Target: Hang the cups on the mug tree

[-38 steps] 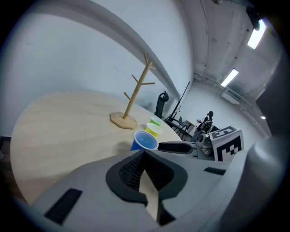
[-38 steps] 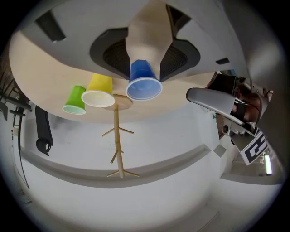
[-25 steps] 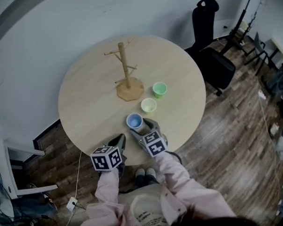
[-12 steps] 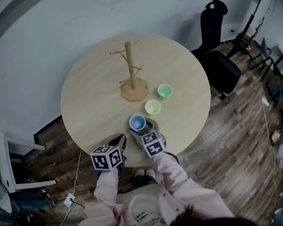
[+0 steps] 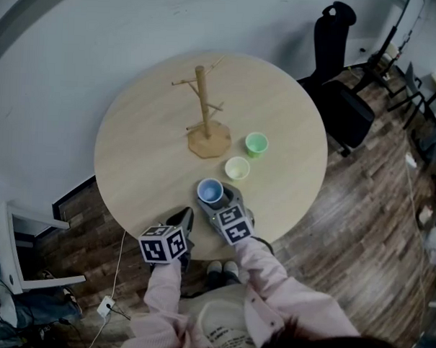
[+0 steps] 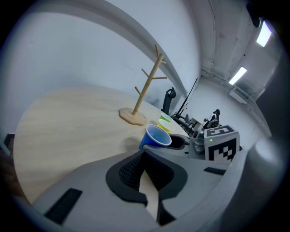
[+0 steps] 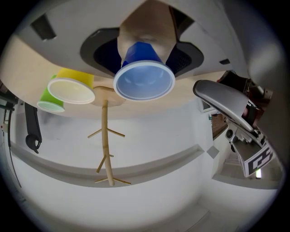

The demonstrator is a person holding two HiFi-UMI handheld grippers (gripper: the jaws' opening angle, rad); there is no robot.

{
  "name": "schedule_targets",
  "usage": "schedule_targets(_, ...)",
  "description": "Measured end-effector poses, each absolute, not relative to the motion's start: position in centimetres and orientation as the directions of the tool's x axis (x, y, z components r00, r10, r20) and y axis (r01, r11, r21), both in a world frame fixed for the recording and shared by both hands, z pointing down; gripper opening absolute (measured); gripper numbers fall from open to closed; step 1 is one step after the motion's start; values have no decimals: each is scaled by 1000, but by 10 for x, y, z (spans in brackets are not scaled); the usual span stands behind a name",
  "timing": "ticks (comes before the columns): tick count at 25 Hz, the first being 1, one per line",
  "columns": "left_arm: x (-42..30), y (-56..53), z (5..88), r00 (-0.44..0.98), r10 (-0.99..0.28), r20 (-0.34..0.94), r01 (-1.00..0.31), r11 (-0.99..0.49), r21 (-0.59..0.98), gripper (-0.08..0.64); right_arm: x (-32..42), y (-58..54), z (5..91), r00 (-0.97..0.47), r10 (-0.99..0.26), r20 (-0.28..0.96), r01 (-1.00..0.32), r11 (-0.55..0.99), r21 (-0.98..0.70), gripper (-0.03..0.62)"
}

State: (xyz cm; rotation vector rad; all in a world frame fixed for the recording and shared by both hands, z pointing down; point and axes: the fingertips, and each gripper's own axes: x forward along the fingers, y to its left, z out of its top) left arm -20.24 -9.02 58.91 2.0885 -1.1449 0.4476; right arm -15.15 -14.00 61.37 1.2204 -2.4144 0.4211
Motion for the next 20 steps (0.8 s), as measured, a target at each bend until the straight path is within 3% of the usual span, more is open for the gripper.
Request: schedule_targets(20, -224, -110, 544, 477, -727, 494, -870, -312, 382, 15, -167, -155, 560, -647, -661, 379, -759, 605, -240, 287)
